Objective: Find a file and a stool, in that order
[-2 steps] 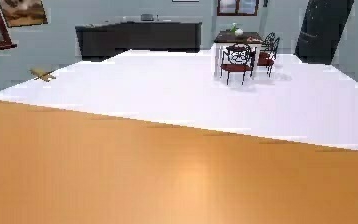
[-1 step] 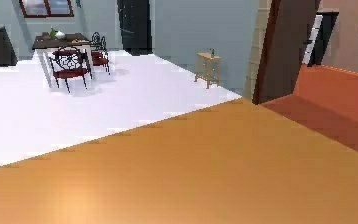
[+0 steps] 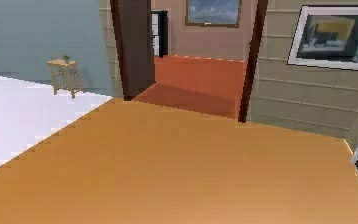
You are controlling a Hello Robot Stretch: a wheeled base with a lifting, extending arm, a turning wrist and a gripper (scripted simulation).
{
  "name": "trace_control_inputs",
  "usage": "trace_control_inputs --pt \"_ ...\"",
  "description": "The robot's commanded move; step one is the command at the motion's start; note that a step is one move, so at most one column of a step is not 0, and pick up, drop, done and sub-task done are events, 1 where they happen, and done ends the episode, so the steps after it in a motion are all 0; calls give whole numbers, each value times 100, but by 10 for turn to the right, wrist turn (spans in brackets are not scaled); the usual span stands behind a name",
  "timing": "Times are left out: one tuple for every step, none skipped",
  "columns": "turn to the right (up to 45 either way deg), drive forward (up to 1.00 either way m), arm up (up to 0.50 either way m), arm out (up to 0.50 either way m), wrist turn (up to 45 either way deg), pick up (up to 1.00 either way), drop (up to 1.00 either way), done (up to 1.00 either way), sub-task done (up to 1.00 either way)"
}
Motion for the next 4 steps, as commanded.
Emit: trace_control_inputs --pt "0 100 0 0 0 0 0 0 0" --pt "0 100 0 0 0 0 0 0 0" --pt "30 0 0 0 0 0 0 0 0" --pt "0 55 0 0 0 0 0 0 0"
